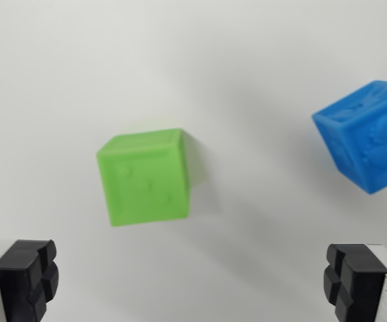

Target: Stack cube

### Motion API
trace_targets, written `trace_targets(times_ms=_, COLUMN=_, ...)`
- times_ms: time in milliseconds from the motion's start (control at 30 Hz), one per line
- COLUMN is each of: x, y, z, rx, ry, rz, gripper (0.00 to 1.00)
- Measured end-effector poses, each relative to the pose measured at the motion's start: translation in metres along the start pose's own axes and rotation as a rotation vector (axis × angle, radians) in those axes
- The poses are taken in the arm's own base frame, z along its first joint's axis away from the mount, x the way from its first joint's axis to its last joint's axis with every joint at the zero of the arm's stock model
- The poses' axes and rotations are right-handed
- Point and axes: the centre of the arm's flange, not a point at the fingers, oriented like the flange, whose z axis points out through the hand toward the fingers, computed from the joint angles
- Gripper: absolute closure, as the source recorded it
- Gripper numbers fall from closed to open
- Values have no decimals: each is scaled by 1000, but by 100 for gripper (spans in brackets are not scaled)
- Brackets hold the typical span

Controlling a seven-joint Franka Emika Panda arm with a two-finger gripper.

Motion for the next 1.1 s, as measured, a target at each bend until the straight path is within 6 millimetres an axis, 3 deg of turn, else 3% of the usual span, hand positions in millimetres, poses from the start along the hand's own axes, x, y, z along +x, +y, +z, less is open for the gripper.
trace_targets(times_ms=433, x=-35, y=-7, z=41, rx=-2, ry=-8, rz=-148, gripper=0)
trace_targets(times_ms=1100, x=-37, y=-7, z=122, rx=-1, ry=-11, rz=-157, gripper=0)
